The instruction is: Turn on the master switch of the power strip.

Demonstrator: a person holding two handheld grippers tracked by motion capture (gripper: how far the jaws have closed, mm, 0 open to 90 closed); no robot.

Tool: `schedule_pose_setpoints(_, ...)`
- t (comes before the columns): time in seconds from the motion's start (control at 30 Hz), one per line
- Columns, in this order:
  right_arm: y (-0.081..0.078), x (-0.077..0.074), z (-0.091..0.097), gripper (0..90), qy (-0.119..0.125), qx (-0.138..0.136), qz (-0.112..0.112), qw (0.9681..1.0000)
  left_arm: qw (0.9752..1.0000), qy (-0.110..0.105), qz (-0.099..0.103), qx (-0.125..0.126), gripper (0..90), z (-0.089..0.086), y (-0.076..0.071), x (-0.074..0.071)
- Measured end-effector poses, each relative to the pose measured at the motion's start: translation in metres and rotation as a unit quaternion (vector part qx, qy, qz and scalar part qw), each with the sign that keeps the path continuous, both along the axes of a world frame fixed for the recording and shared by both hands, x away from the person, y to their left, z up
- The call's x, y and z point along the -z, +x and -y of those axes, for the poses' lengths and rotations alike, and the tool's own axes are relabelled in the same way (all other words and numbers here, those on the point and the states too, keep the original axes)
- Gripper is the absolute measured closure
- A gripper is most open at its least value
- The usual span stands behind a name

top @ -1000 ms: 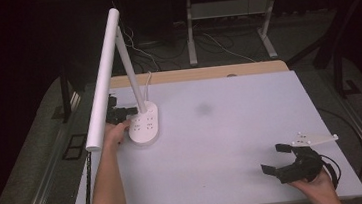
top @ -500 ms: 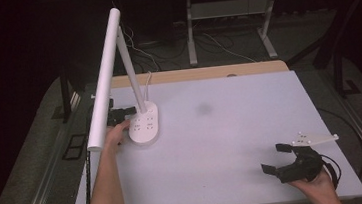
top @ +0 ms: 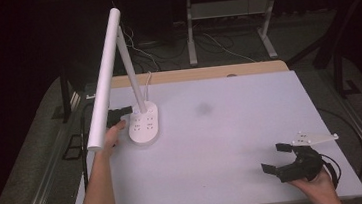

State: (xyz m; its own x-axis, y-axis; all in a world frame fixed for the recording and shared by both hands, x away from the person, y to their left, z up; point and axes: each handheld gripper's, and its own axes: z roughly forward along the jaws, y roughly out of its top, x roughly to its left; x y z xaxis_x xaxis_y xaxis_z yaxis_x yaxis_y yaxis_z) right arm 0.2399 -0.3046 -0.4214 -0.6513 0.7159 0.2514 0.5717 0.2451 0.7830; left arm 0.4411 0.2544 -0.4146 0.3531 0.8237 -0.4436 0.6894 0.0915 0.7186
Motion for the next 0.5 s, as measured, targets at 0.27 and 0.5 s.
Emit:
schedule_pose_setpoints(0.27, 0.0, 0.0, 0.0, 0.2, 0.0, 0.001, 0.002, 1.0, 0.9998, 0.009, 0.018, 0.005, 89.8, -0.005, -0.013, -0.009)
schedule_pose_setpoints(0.5, 0.0, 0.0, -0.001, 0.3, 0.0, 0.001, 0.002, 1.0, 0.9993, 0.006, 0.035, 0.015, 89.6, -0.007, -0.025, -0.017)
